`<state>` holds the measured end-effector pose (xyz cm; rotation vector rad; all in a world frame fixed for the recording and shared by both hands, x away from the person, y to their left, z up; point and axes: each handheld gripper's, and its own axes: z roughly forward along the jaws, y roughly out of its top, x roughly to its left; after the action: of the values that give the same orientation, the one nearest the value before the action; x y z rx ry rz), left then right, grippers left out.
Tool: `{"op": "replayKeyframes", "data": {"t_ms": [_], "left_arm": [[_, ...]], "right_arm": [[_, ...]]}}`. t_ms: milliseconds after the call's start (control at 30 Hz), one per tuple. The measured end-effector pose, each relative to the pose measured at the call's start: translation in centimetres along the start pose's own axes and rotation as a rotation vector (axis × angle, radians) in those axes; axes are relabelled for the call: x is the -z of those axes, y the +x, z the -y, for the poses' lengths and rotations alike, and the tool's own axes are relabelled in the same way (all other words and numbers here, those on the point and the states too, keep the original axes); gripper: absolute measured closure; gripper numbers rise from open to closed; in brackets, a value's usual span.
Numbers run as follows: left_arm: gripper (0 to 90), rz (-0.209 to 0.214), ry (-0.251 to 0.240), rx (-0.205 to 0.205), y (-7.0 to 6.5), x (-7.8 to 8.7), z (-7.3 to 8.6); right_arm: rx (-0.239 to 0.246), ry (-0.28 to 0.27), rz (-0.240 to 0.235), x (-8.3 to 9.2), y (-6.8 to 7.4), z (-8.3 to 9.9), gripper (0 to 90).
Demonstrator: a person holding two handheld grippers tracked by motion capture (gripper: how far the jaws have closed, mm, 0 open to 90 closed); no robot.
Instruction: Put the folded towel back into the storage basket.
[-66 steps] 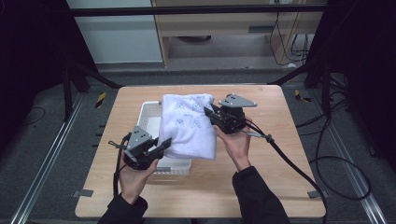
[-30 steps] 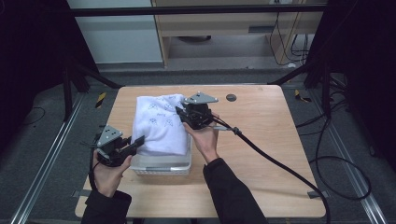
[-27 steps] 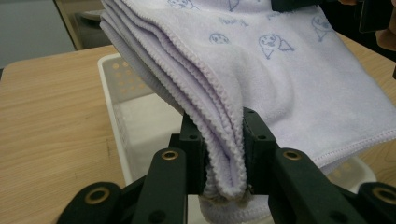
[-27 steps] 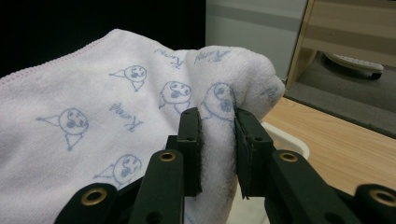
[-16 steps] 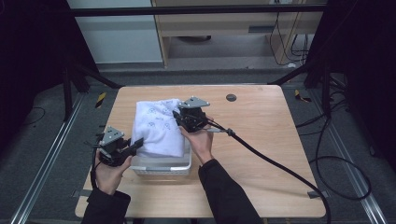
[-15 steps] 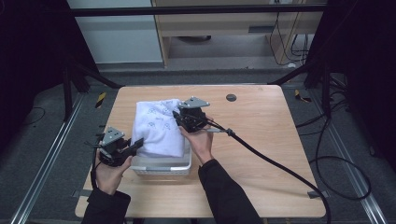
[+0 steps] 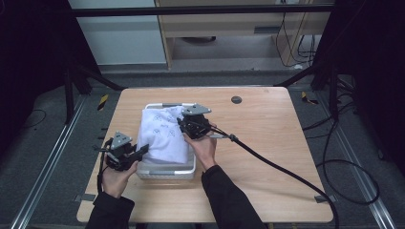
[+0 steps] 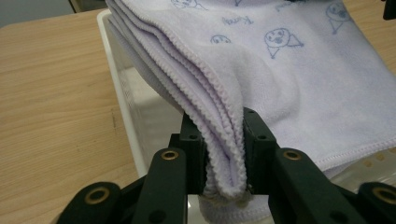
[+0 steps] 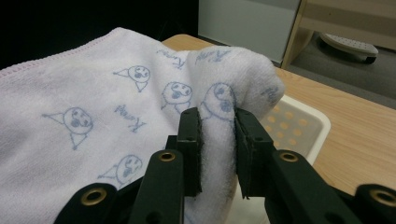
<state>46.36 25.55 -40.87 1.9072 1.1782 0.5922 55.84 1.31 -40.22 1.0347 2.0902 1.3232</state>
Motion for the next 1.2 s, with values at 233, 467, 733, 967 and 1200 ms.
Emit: {"op": "replayKeyframes", "data": {"t_ms": [233, 467, 733, 967, 1200], "left_arm": [[72.5, -0.004, 0.016, -0.01, -0.1, -0.8, 0.3], [72.4, -0.01, 0.035, -0.012, 0.1, -1.4, 0.6], [72.3, -0.014, 0.056, -0.008, 0.2, -2.2, 0.9], [71.8, -0.019, 0.079, -0.013, 0.1, -2.8, 1.1], [66.2, -0.038, 0.113, -0.006, 0.2, -3.2, 1.1]], "right_arm": [[-0.006, 0.015, 0.005, -0.5, -0.3, 0.7, 73.9], [-0.008, 0.03, 0.006, -1.2, -0.4, 1.3, 73.8], [-0.013, 0.052, 0.01, -1.9, -0.6, 1.8, 73.4], [-0.008, 0.064, 0.018, -2.4, -0.7, 2.1, 72.6], [-0.001, 0.087, 0.018, -2.8, -0.7, 2.5, 68.2]]}}
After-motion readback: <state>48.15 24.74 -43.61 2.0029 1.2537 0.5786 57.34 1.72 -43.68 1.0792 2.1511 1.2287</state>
